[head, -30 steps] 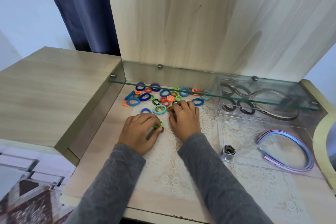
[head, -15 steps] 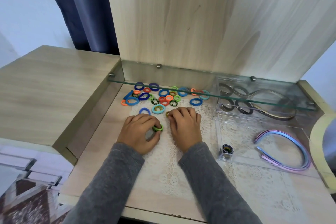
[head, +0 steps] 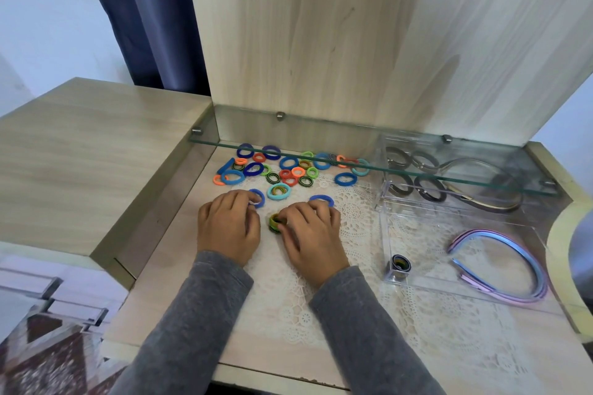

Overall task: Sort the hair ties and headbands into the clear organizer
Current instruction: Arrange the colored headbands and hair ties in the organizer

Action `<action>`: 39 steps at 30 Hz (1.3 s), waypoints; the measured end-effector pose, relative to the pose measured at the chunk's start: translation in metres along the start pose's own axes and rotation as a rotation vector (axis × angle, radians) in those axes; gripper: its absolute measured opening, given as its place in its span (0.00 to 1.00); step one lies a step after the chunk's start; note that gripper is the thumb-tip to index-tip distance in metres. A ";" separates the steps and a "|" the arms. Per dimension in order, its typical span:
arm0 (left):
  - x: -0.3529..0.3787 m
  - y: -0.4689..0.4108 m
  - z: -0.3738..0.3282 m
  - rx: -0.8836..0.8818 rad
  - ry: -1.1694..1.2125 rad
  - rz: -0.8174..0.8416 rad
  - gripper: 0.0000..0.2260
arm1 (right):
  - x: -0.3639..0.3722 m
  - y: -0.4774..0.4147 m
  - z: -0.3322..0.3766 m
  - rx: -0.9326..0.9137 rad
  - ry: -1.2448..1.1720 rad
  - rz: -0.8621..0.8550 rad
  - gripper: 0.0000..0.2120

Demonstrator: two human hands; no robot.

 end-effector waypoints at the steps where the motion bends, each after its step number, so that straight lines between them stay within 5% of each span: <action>1: 0.001 -0.001 0.001 -0.008 -0.001 0.006 0.08 | 0.001 0.000 0.001 -0.005 0.012 0.014 0.09; 8: 0.007 -0.024 0.000 -0.005 0.029 0.025 0.08 | -0.008 -0.001 -0.021 0.191 0.036 -0.032 0.13; 14: 0.043 -0.056 -0.036 0.126 -0.055 0.274 0.12 | 0.001 0.005 -0.056 0.483 0.223 -0.031 0.20; 24: 0.077 -0.079 -0.057 0.241 -0.174 0.422 0.12 | 0.017 0.008 -0.065 0.557 0.306 0.072 0.20; 31: 0.071 -0.079 -0.058 0.255 -0.174 0.378 0.10 | 0.021 0.007 -0.065 0.548 0.294 0.106 0.19; 39: 0.025 -0.051 -0.023 0.207 0.169 0.165 0.07 | 0.021 0.008 -0.066 0.550 0.262 0.120 0.20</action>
Point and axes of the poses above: each hand's wrist, its own y-axis away from the middle knuckle, its own x-axis out of the palm, z = x × y, the point moved 10 cm from there along -y, towards the middle knuckle, and after that the axes turned 11 degrees about y, right-handed, at the moved point
